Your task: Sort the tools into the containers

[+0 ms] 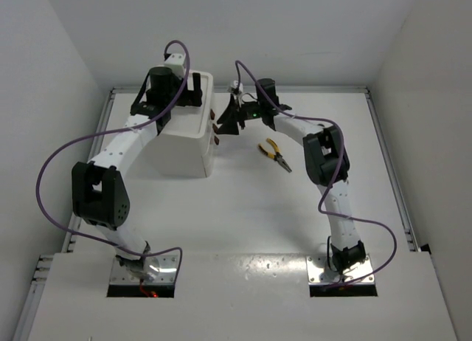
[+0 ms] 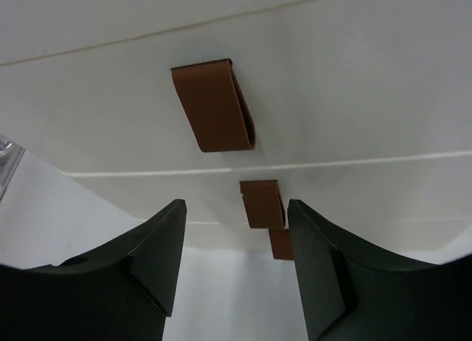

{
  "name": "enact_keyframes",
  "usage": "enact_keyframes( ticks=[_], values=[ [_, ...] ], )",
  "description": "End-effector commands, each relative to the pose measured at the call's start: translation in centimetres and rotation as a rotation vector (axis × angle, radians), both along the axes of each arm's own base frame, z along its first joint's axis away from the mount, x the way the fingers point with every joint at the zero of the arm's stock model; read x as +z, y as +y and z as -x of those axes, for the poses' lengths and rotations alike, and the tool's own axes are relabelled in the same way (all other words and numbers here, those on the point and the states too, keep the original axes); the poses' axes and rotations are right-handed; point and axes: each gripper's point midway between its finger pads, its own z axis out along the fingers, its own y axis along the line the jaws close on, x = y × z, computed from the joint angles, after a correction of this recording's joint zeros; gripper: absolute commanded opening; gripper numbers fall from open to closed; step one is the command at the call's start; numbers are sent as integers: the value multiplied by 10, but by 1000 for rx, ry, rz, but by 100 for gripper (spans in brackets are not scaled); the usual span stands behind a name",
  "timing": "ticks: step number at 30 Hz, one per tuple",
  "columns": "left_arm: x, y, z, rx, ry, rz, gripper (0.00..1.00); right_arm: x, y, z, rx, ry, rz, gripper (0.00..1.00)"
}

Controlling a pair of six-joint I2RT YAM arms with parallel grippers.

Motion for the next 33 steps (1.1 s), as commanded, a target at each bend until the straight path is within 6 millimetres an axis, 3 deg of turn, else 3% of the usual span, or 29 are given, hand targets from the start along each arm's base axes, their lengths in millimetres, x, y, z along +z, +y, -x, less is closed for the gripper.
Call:
enact_keyframes(
  ticks=[1, 4, 14, 18, 21, 23, 24, 25, 27, 28, 29, 30, 33],
  values=[
    [-139, 2, 66, -8, 510, -37, 100, 13, 19, 0, 64, -146, -48, 59],
    [-135, 2, 66, -8, 502, -35, 100, 16, 26, -1, 67, -168, -48, 59],
    [-139, 4, 68, 0, 509, -42, 100, -5, 40, -7, 26, -167, 1, 55],
    [-142, 5, 70, 0, 518, -44, 100, -3, 41, -15, -3, -193, -2, 45],
    [-142, 5, 70, 0, 518, -44, 100, 2, 42, -18, -40, -182, -12, 30],
    [-142, 5, 70, 0, 518, -44, 100, 9, 44, -17, -61, -187, -10, 10],
    [-142, 5, 73, 0, 518, -44, 100, 5, 43, -14, -61, -182, -7, 3],
    [-142, 4, 73, -7, 519, -39, 100, 15, 42, -12, -62, -199, -17, 0],
    [-142, 4, 73, -7, 519, -39, 100, 13, 38, -4, -61, -185, -9, 0],
    [-142, 3, 73, -2, 521, -31, 100, 30, 31, -5, -71, -223, -24, 0],
    [-142, 3, 73, -2, 521, -31, 100, 34, 23, -6, -84, -232, -27, 0],
    [-142, 3, 73, -2, 521, -31, 100, 27, 19, 2, -83, -212, -16, 0],
    [-142, 1, 74, -5, 525, -18, 100, 36, -1, 6, -106, -225, -5, 0]
  ],
)
